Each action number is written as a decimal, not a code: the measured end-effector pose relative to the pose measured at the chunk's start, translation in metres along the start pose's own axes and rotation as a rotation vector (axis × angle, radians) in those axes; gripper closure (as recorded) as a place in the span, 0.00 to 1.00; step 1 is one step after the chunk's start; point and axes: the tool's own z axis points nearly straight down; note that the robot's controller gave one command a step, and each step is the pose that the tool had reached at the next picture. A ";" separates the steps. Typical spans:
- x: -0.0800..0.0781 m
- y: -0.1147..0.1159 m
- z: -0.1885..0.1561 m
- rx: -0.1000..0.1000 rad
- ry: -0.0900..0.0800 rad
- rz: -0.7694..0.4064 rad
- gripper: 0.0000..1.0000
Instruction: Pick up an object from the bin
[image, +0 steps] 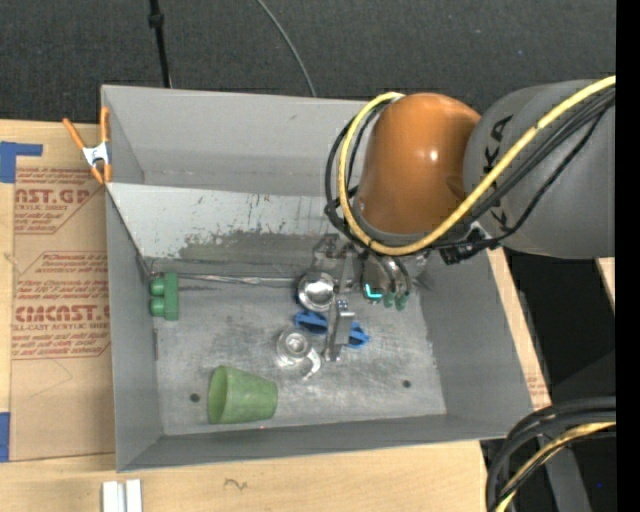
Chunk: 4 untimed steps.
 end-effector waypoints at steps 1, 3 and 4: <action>-0.006 -0.059 0.140 -0.003 -0.018 -0.131 0.00; -0.011 -0.030 -0.056 0.002 -0.018 -0.344 1.00; -0.010 -0.030 -0.051 0.000 -0.010 -0.343 0.00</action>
Offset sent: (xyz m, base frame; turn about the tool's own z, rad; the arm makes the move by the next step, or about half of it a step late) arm 0.0019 -0.0603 -0.1418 -0.1308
